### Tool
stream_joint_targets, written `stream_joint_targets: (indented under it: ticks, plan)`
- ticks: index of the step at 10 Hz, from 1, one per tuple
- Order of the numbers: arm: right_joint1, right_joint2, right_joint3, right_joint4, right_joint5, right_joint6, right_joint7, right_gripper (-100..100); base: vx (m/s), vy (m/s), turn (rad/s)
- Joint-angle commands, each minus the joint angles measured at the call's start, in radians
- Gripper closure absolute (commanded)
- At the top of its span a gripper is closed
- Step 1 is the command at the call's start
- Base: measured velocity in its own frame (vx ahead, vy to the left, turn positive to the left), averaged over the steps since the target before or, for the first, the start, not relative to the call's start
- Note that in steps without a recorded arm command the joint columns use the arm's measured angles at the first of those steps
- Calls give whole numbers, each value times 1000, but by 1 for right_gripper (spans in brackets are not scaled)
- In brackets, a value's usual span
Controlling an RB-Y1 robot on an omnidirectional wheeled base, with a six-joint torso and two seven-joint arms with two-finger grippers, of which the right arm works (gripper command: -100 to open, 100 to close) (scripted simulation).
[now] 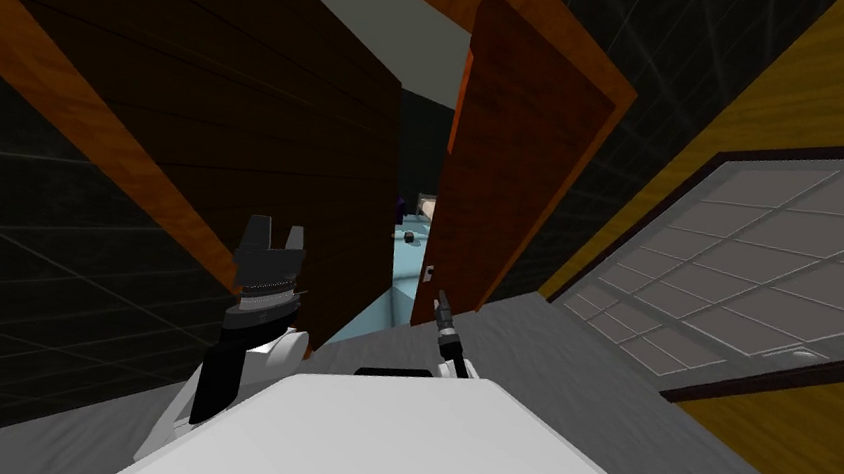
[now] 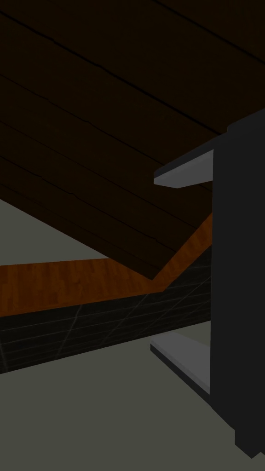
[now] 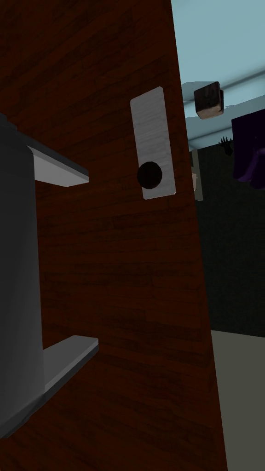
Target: Push the door open
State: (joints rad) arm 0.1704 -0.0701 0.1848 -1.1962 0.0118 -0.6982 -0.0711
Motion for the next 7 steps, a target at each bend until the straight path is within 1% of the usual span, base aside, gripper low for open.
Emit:
stream_joint_targets:
  ticks: [1, 4, 7]
  plan:
    - [-4, 1, 9, 35, 4, -5, 3, -100, 78, -79, 58]
    - [-23, 4, 19, 105, 9, -15, 6, -100, 83, -85, 62]
    - [-39, 7, 28, 162, 14, -23, 9, -100, 77, -72, 48]
